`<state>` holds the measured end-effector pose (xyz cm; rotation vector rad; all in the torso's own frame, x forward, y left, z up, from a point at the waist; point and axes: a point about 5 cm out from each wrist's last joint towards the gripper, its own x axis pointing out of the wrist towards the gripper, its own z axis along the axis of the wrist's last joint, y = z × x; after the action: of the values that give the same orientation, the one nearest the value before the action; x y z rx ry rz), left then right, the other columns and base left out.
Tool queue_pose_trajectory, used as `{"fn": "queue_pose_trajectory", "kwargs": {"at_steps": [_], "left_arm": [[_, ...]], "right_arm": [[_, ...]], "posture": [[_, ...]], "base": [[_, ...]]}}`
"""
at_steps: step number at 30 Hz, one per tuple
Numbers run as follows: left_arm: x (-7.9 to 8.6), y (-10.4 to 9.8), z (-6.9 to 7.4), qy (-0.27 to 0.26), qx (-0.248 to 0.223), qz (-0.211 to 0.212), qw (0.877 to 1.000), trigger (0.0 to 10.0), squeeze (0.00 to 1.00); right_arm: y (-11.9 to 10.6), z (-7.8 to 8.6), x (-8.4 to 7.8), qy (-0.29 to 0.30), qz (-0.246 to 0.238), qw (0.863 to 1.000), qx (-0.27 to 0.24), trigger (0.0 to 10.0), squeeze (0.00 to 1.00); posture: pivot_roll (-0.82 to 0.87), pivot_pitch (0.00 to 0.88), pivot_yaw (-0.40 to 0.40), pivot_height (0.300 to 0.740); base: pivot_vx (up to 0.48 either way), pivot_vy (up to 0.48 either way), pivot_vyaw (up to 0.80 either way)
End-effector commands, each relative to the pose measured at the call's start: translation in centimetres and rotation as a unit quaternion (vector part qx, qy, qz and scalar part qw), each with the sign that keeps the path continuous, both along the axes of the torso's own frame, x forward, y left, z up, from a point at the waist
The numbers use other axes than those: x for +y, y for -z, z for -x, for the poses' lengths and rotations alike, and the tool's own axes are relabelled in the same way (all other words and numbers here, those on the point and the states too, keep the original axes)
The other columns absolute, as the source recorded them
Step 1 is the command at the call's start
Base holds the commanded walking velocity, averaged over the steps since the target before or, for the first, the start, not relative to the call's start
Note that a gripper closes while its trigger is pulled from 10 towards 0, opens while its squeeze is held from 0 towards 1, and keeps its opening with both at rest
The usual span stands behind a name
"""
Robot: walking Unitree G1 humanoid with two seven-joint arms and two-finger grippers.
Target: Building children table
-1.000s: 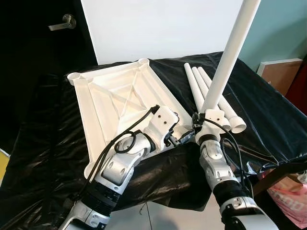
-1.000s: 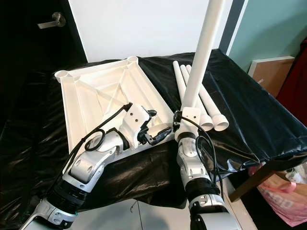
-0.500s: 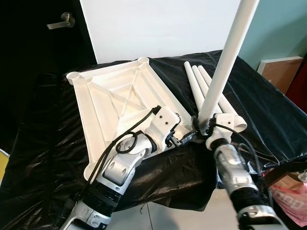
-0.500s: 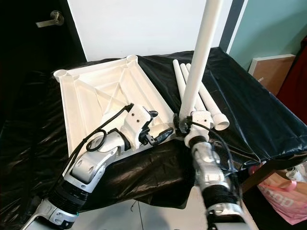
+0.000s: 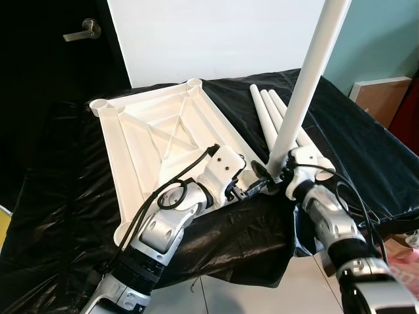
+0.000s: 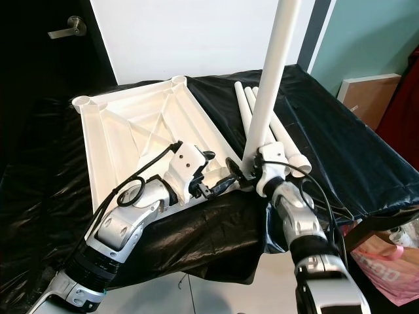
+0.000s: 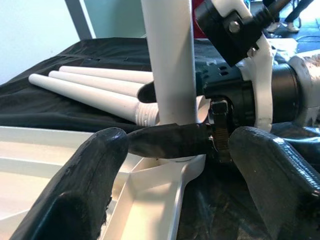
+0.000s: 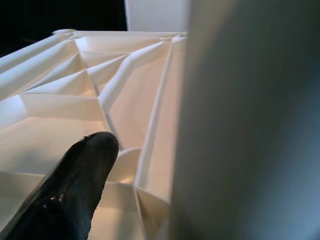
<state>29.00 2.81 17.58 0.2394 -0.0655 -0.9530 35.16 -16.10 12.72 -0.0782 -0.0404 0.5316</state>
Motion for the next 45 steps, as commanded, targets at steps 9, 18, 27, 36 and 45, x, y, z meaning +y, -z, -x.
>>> {"fn": "queue_pose_trajectory", "kwargs": {"at_steps": [9, 18, 27, 36, 45], "left_arm": [[0.0, 0.3, 0.4, 0.024, 0.007, -0.010, 1.000, 10.0, 0.00], [0.3, 0.2, 0.1, 0.020, 0.004, -0.015, 1.000, 10.0, 0.00], [0.3, 0.2, 0.1, 0.017, 0.004, -0.014, 1.000, 10.0, 0.00], [0.2, 0.4, 0.1, 0.000, 0.006, -0.001, 1.000, 10.0, 0.00], [0.3, 0.4, 0.1, -0.004, 0.005, -0.001, 1.000, 10.0, 0.00]], "right_arm": [[1.5, 0.1, 0.0, -0.024, 0.029, 0.999, 0.036, 0.0, 0.00], [2.4, 0.2, -0.4, -0.016, 0.027, 0.998, 0.050, 0.0, 0.00], [3.1, 0.3, -0.5, 0.020, 0.022, 0.998, 0.059, 10.0, 0.00], [4.4, 0.8, 0.5, 0.165, -0.009, 0.984, 0.068, 10.0, 0.00], [5.4, 1.9, 2.1, 0.281, -0.040, 0.957, 0.063, 10.0, 0.00]], "posture": [[-0.13, 0.000, 0.004, 0.740], [-0.13, 0.000, 0.007, 0.740], [-0.13, 0.000, -0.004, 0.740], [-0.12, 0.001, -0.041, 0.740], [-0.12, 0.009, -0.035, 0.740]], "base": [[0.000, 0.000, 0.00], [0.000, 0.000, 0.00], [0.000, 0.000, 0.00], [0.000, 0.000, 0.00], [0.000, 0.000, 0.00]]}}
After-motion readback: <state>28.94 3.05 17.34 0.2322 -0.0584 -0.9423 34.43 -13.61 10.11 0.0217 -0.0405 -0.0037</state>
